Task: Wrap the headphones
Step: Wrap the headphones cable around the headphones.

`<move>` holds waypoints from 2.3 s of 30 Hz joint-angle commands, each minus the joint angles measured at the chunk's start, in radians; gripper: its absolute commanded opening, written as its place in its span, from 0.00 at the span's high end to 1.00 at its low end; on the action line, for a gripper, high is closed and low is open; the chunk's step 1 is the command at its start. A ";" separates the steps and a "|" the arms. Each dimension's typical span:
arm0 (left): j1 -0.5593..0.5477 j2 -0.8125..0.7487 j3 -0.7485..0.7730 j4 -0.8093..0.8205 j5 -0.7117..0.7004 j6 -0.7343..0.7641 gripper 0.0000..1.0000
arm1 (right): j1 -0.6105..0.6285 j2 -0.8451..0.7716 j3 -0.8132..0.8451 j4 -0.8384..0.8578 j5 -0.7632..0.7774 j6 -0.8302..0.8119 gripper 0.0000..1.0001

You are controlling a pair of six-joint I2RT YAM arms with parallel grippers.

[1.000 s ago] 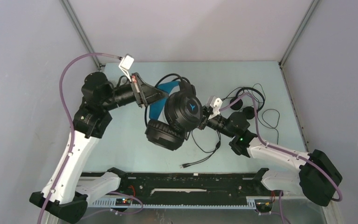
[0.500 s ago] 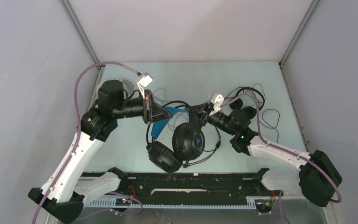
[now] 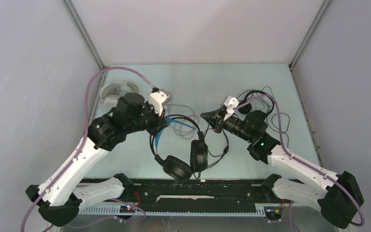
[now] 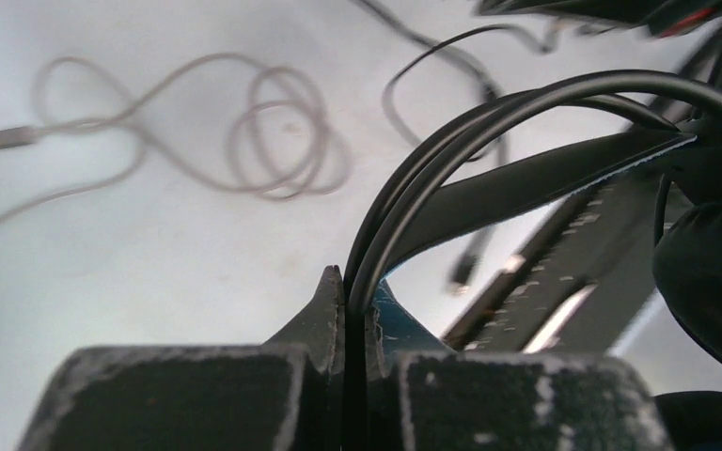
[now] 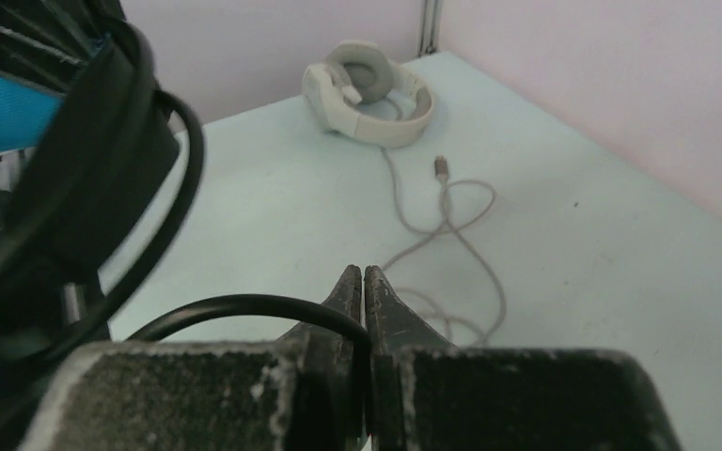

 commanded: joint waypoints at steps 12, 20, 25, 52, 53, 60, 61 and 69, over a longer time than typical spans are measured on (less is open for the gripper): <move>-0.197 -0.017 -0.010 0.100 -0.687 0.357 1.00 | -0.006 -0.050 0.288 -0.567 -0.156 0.224 1.00; -0.227 -0.018 -0.079 0.169 -0.743 0.396 1.00 | -0.006 -0.034 0.385 -0.657 -0.175 0.293 1.00; -0.230 -0.068 -0.126 0.213 -0.601 0.408 1.00 | -0.025 -0.022 0.403 -0.642 -0.071 0.273 1.00; -0.233 -0.150 -0.216 0.286 -0.353 0.435 1.00 | -0.125 0.093 0.469 -0.576 -0.256 0.474 1.00; -0.232 -0.147 -0.217 0.289 -0.372 0.433 1.00 | -0.128 0.094 0.470 -0.576 -0.261 0.479 1.00; -0.232 -0.052 -0.168 0.224 -0.578 0.416 1.00 | -0.131 0.057 0.477 -0.599 -0.298 0.495 1.00; -0.233 -0.043 -0.163 0.219 -0.590 0.413 1.00 | -0.132 0.056 0.482 -0.609 -0.309 0.496 1.00; -0.232 0.008 -0.114 0.207 -0.657 0.370 1.00 | -0.091 0.082 0.501 -0.577 -0.391 0.554 1.00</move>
